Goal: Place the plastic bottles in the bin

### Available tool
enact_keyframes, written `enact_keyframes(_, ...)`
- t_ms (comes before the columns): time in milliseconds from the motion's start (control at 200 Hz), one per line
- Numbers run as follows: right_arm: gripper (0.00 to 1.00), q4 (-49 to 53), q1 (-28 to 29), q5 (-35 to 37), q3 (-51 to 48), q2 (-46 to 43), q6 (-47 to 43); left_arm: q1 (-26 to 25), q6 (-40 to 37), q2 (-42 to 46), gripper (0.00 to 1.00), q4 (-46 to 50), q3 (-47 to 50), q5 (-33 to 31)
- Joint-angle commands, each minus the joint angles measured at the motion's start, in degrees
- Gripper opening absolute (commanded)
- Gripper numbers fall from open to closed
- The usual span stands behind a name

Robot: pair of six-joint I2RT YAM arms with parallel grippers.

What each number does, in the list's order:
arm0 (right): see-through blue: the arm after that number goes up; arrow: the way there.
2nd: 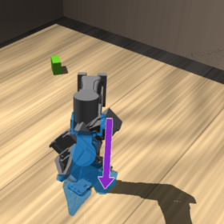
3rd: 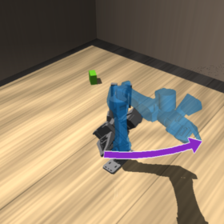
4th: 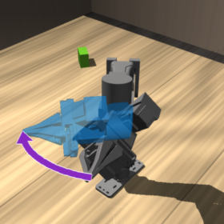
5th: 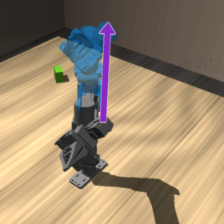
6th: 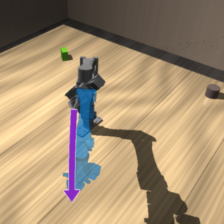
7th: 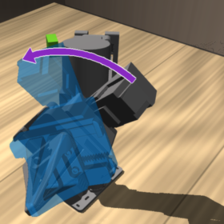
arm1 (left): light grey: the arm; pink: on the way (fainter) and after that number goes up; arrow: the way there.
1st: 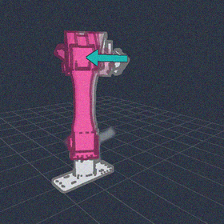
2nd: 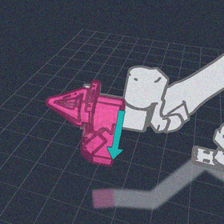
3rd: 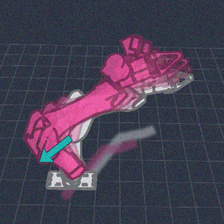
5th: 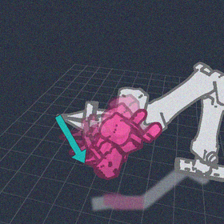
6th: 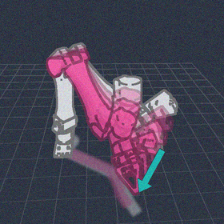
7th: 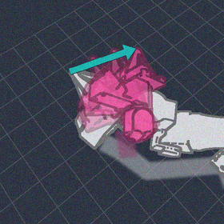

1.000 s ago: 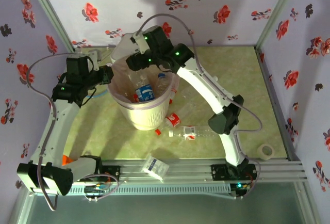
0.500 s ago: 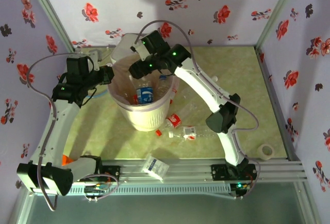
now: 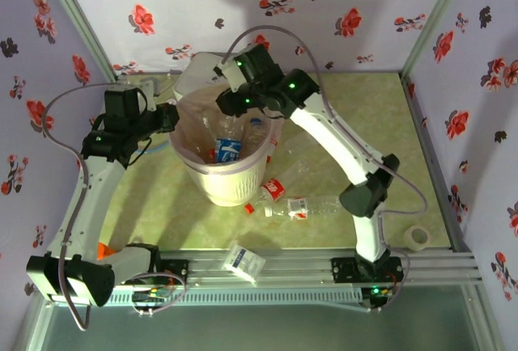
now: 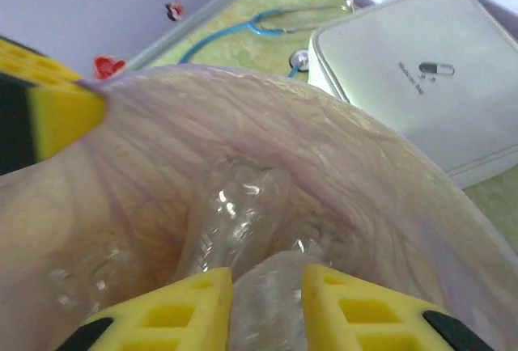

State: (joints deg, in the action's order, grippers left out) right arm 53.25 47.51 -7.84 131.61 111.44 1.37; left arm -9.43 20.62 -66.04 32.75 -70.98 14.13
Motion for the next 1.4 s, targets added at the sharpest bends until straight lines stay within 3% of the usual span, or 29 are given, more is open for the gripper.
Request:
enact_keyframes(0,0.23,-6.14,0.55,0.09,-3.49,-5.86,0.39,-0.23,1.17,-0.56,0.03,2.4,-0.47,0.46)
enact_keyframes(160,0.19,-9.79,0.53,0.69,-7.31,-9.55,0.83,-0.21,1.31,-0.58,0.03,2.31,-0.47,0.49)
enact_keyframes(245,0.23,-7.37,0.55,2.03,-6.71,-9.4,0.9,-0.21,1.26,-0.47,0.03,2.4,-0.45,0.46)
enact_keyframes(400,0.39,-2.9,0.55,2.59,-5.97,-7.4,1.62,-0.16,1.34,-0.42,0.03,2.06,-0.04,0.46)
enact_keyframes(630,0.38,2.55,0.96,-0.68,-3.4,0.41,5.55,-0.19,1.79,-0.38,0.03,1.6,0.32,0.5)
enact_keyframes(845,0.34,-4.02,2.14,-3.13,-12.52,-0.43,8.54,-0.22,1.44,-0.27,0.03,1.57,0.76,0.38)
enact_keyframes(980,0.38,-9.31,1.99,-1.32,-12.87,-5.99,9.13,-0.19,1.53,-0.36,0.03,1.35,0.76,0.46)
enact_keyframes(1225,0.71,-16.51,-2.02,4.01,-24.1,-21.01,13.47,-0.17,1.02,-0.14,0.03,1.35,0.84,0.47)
enact_keyframes(1390,0.88,-21.89,-14.21,5.64,-40.79,-30.58,22.8,-0.23,0.96,-0.49,0.03,0.85,0.93,0.63)
